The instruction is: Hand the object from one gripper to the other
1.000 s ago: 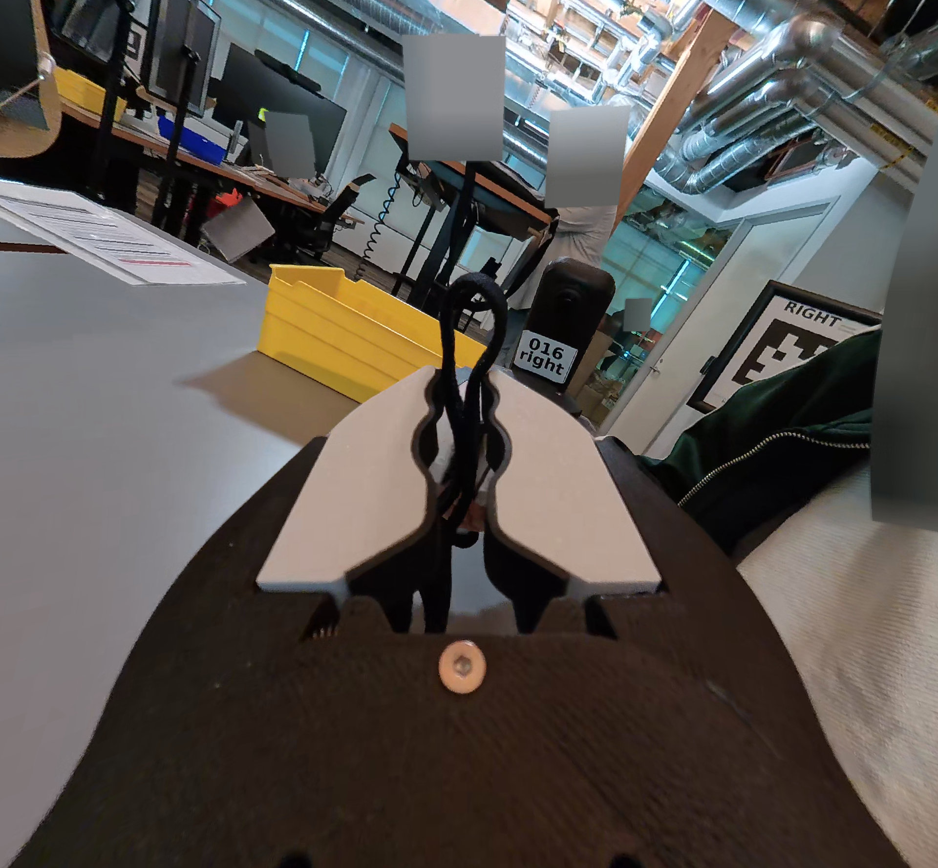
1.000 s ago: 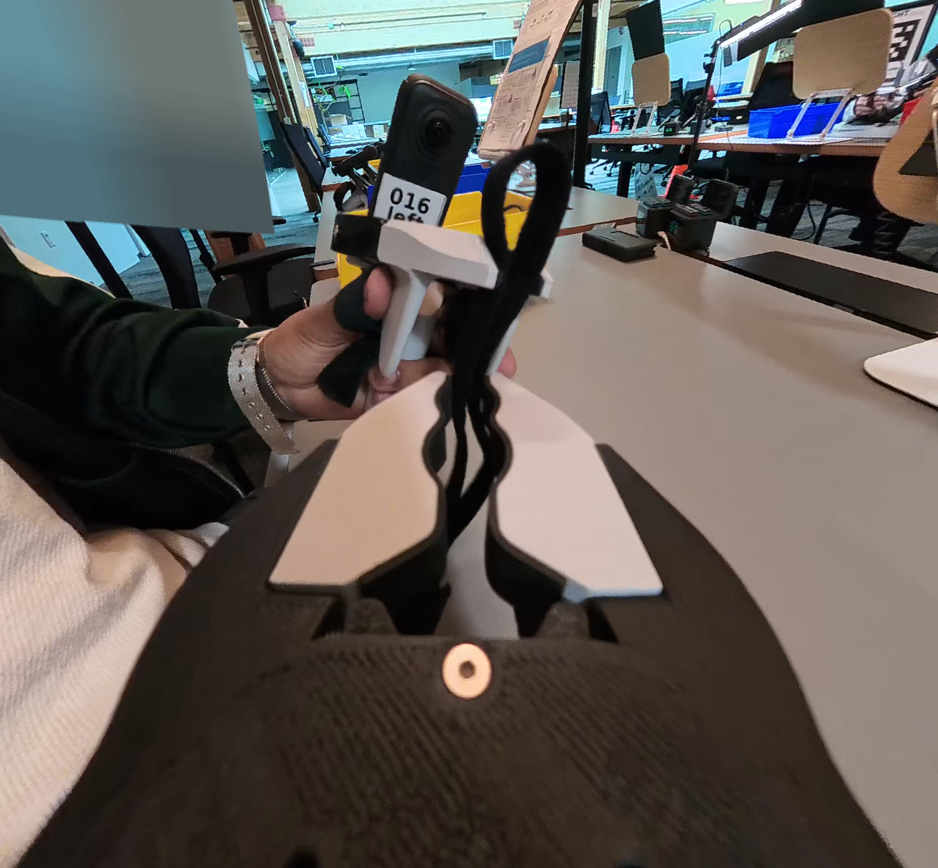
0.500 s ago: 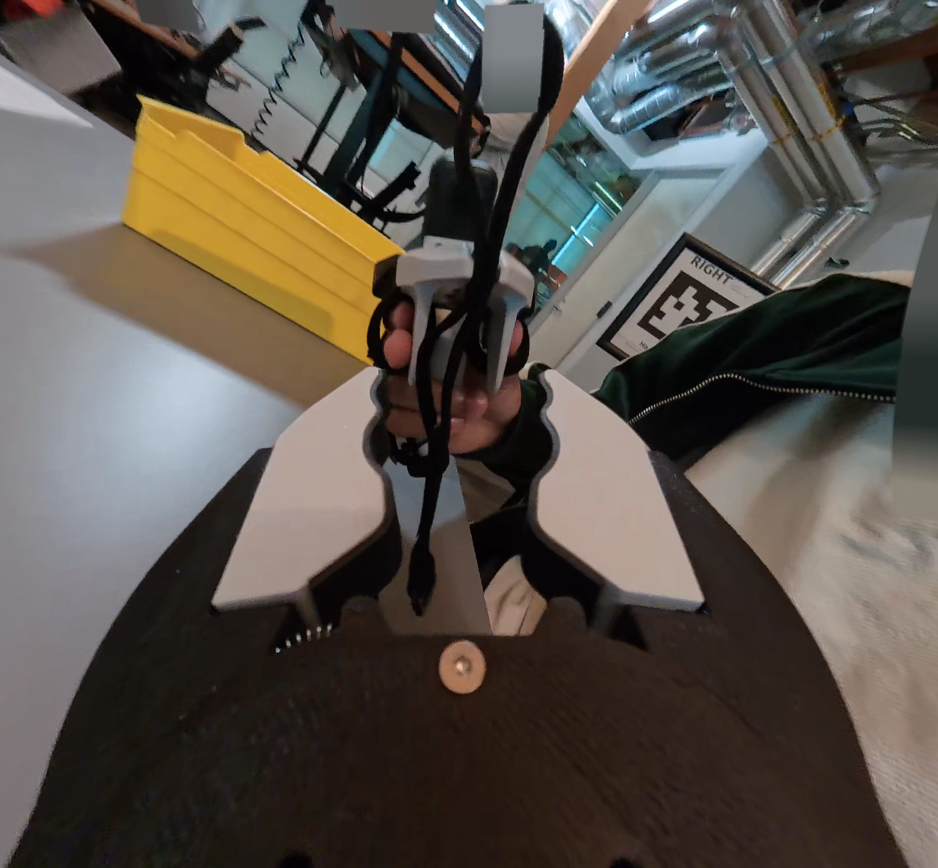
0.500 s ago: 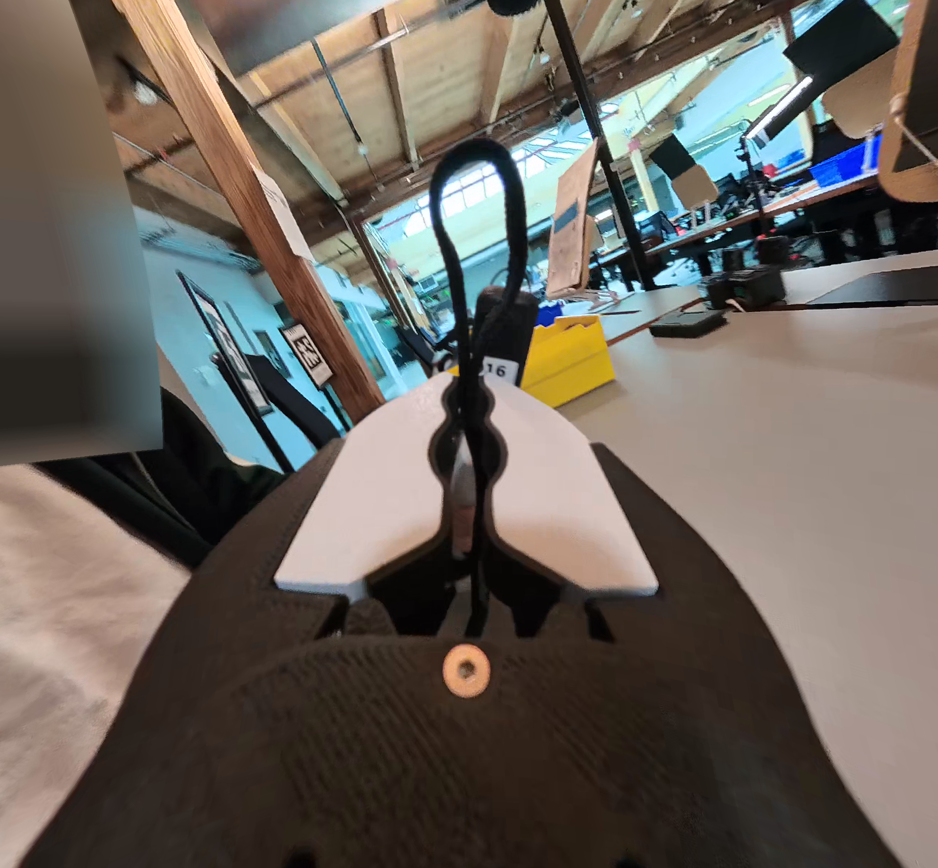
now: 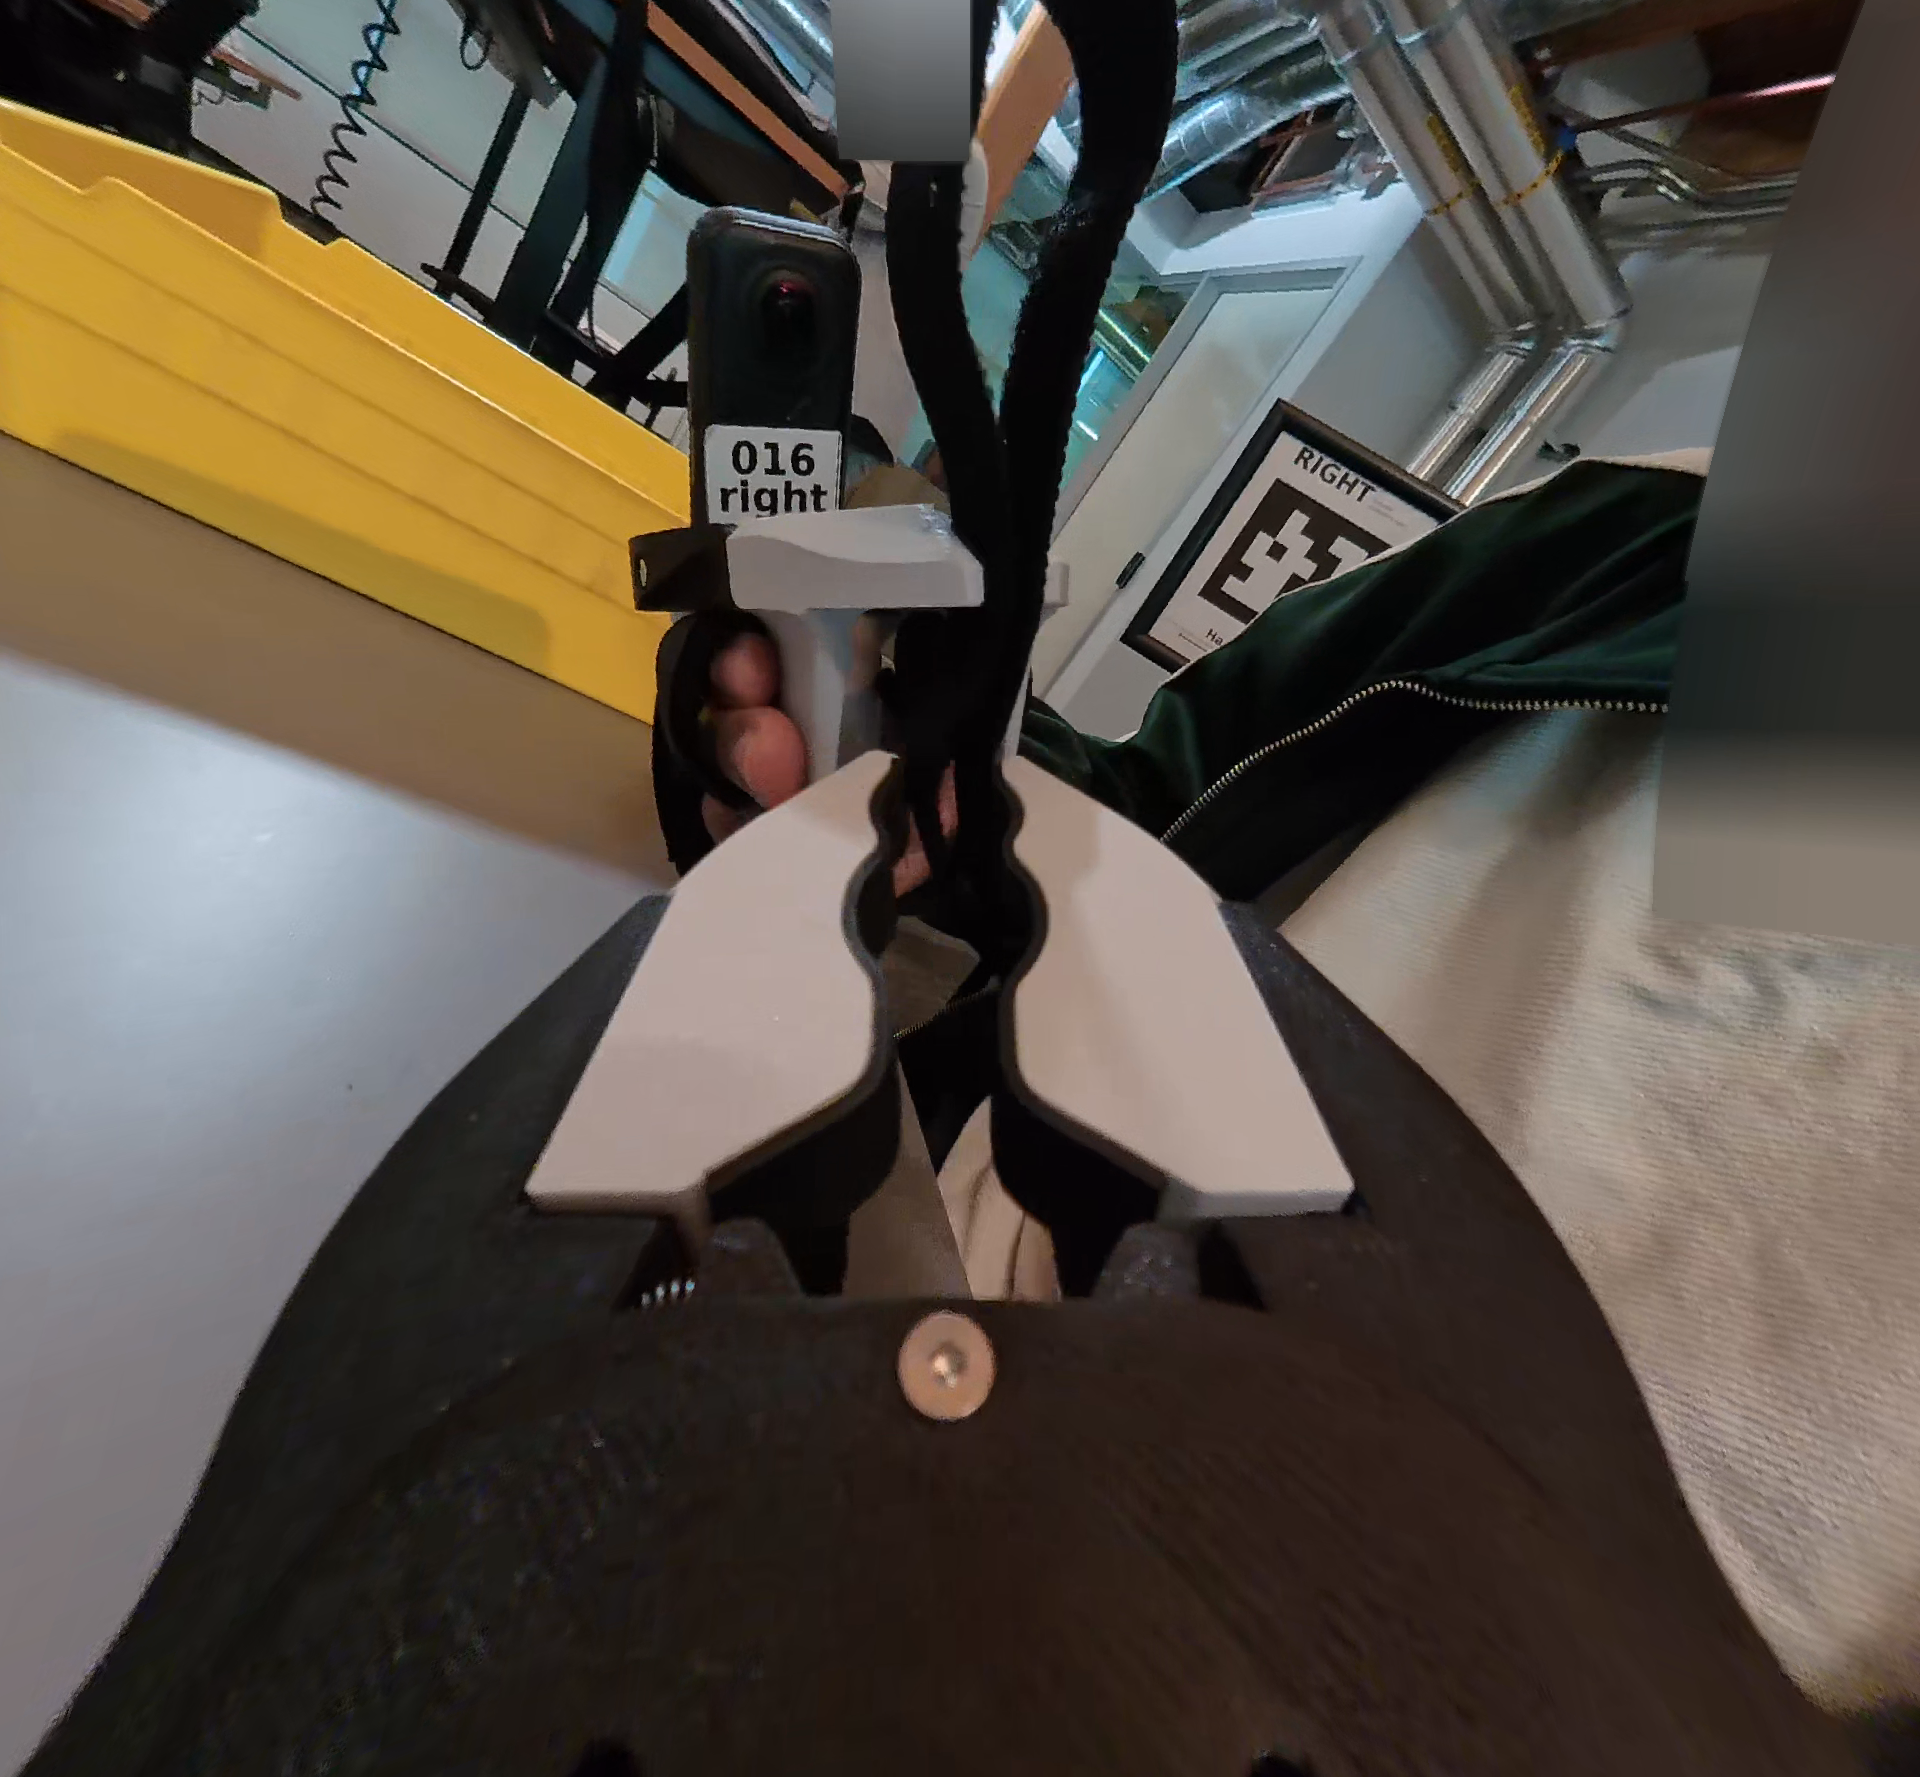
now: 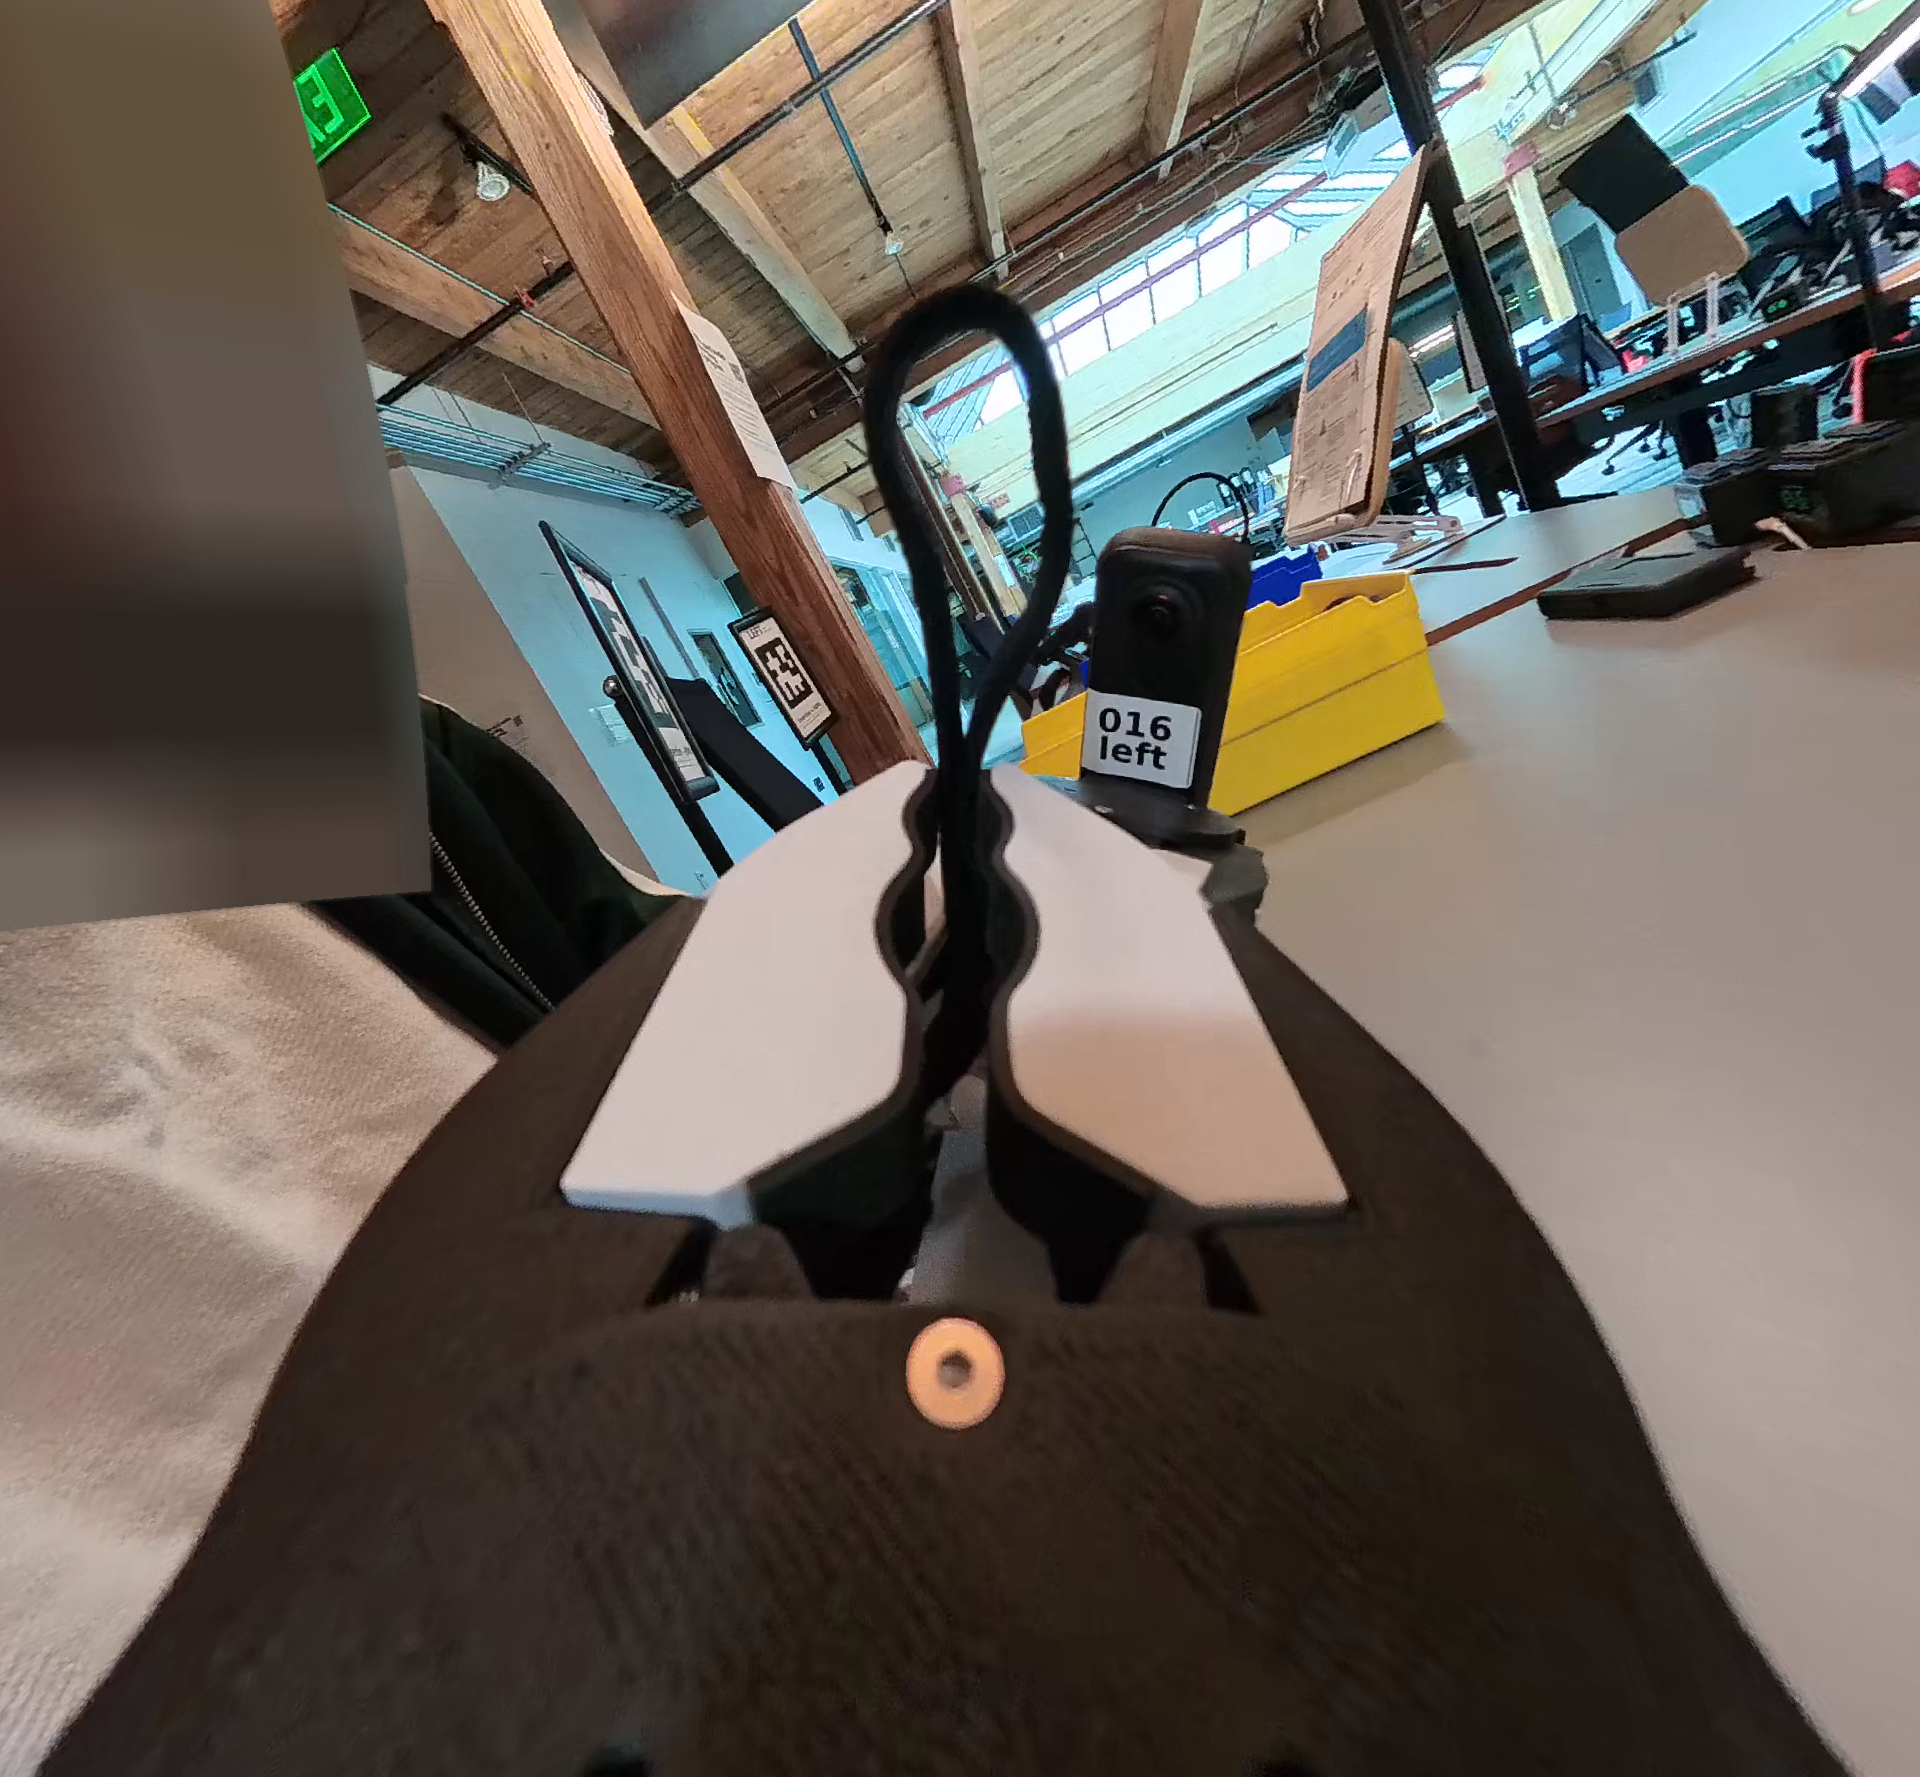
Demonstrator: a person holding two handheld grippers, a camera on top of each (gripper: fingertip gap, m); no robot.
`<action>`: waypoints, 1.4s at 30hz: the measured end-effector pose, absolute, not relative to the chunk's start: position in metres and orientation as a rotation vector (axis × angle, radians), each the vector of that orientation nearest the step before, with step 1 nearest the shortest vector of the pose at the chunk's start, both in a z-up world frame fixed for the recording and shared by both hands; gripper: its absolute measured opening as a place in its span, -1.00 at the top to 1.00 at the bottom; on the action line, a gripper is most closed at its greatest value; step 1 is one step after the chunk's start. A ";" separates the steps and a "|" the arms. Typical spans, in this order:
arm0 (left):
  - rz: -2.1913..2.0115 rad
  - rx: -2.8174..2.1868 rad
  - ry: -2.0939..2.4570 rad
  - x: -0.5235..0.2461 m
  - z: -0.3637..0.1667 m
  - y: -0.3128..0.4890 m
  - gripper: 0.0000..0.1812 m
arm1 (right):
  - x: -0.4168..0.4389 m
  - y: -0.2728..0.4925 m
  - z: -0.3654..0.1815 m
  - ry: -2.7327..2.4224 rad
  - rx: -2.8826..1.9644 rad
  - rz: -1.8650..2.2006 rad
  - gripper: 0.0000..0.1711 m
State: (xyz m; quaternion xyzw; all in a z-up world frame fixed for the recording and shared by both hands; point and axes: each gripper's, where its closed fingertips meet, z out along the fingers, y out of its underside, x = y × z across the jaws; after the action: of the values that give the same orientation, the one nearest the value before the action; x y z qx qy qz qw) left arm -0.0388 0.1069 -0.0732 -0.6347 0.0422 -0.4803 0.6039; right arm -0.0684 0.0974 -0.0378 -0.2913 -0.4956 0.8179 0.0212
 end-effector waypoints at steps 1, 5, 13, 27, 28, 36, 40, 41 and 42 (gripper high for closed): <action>-1.113 -1.476 0.102 -0.038 -0.074 0.107 0.91 | -0.069 0.098 -0.038 -1.537 -0.906 2.536 0.92; -1.088 -1.502 0.104 -0.038 -0.076 0.107 0.96 | -0.070 0.098 -0.039 -1.534 -0.920 2.536 0.90; -1.008 -1.446 -0.004 -0.062 -0.072 0.109 0.97 | -0.083 0.115 -0.042 -1.420 -1.045 2.485 0.58; -0.780 -1.282 -0.174 -0.111 -0.054 0.099 0.96 | -0.091 0.076 -0.096 -1.845 -1.187 2.109 0.68; -0.769 -1.289 -0.170 -0.110 -0.055 0.099 0.96 | -0.091 0.074 -0.096 -1.848 -1.189 2.099 0.68; -0.702 -1.306 -0.153 -0.102 -0.052 0.103 0.95 | -0.089 0.072 -0.097 -1.835 -1.230 2.149 0.83; -0.706 -1.304 -0.158 -0.102 -0.051 0.104 0.95 | -0.087 0.070 -0.096 -1.842 -1.215 2.169 0.93; -0.708 -1.302 -0.159 -0.102 -0.051 0.104 0.95 | -0.087 0.069 -0.096 -1.844 -1.208 2.173 0.94; -0.713 -1.297 -0.158 -0.102 -0.051 0.104 0.94 | -0.086 0.069 -0.095 -1.845 -1.202 2.176 0.94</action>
State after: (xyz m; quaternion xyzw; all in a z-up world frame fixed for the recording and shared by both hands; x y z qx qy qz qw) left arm -0.1018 0.1035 -0.0509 -0.5902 -0.0720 -0.3243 0.7357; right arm -0.0862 0.0689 -0.0955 -0.3880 -0.5959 0.7027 0.0228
